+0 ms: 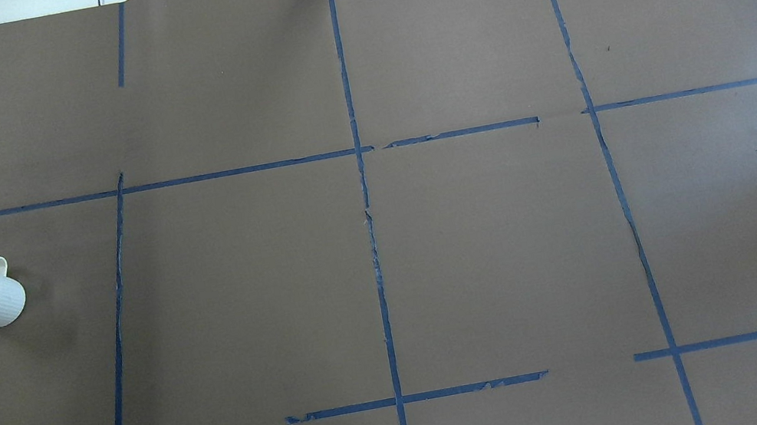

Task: Left arm hands cup to right arm to dump lemon

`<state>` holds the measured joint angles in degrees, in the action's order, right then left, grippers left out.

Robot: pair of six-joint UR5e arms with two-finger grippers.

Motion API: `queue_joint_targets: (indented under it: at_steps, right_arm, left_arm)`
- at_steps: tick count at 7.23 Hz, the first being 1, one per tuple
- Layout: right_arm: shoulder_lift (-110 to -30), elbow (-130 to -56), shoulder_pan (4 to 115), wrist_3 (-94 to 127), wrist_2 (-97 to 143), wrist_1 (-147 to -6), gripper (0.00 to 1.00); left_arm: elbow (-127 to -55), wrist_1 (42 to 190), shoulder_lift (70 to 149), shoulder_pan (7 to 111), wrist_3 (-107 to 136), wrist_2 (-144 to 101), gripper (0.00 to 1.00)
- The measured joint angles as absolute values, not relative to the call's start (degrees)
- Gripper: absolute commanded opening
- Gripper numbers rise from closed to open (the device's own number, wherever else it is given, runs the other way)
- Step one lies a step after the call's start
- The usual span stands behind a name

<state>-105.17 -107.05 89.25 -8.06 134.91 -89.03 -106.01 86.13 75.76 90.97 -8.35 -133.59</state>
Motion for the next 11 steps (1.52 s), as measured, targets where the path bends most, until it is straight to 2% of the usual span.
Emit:
queue_joint_targets:
  at_steps: [5,11]
  right_arm:
    - [-104.6,-107.6,89.2,-7.3,135.0,-88.9,1.00]
    - [-104.5,-107.7,89.2,-7.3,136.6,-88.8,1.00]
  left_arm:
    - [-106.2,86.7,76.7,89.0,-8.2,-133.5,1.00]
    - [-105.4,90.6,84.6,87.4,-7.9,-133.6,1.00]
